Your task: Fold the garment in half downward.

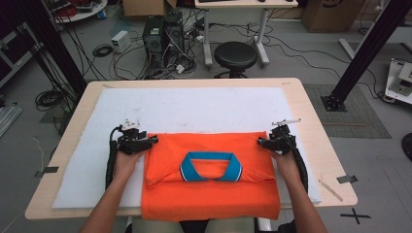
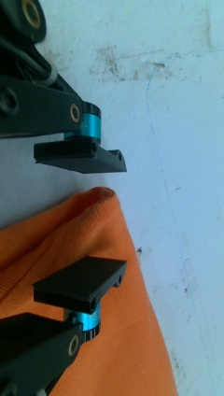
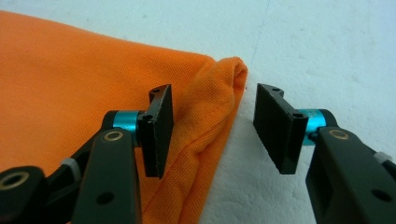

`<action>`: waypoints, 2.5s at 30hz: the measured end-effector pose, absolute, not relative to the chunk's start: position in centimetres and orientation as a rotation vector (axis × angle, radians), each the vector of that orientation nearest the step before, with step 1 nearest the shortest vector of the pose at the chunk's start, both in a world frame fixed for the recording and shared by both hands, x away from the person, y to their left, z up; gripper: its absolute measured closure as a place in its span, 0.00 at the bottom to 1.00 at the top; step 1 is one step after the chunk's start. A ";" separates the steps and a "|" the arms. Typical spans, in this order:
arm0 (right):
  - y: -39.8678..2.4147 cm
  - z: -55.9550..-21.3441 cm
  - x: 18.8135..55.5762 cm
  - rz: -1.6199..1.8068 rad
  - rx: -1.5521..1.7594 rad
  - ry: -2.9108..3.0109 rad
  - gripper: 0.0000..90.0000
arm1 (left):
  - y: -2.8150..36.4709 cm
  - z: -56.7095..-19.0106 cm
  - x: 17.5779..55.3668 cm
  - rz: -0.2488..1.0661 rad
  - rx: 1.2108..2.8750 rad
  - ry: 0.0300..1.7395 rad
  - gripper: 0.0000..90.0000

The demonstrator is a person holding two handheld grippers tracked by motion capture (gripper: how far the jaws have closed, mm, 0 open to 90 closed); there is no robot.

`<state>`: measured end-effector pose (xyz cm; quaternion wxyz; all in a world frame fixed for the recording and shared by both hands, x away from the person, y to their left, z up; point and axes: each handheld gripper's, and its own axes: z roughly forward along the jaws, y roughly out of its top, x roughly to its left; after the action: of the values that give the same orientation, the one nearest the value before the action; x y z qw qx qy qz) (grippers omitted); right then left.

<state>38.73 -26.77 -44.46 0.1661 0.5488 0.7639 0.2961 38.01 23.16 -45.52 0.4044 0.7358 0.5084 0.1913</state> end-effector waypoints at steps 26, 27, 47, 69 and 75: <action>-27.1 -43.3 42.4 0.887 1.485 2.128 0.93 | 22.7 -44.0 42.7 0.444 1.746 1.315 0.93; -27.1 -43.2 42.7 0.882 1.489 2.124 0.93 | 22.7 -43.9 43.0 0.453 1.722 1.310 0.93; -25.9 -42.4 47.1 0.857 1.461 2.013 0.88 | 22.9 -43.9 46.9 0.457 1.658 1.340 0.78; -25.1 -40.6 42.6 0.976 1.450 2.047 0.41 | 19.2 -41.0 41.6 0.367 1.767 1.075 0.47; -24.9 -41.3 41.0 0.967 1.433 2.091 0.38 | 16.0 -41.6 41.3 0.297 1.839 1.020 0.47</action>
<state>40.98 -24.92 -41.31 0.2129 0.5160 0.7531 0.3482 41.33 15.96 -41.60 0.4873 0.7560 0.4195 0.1223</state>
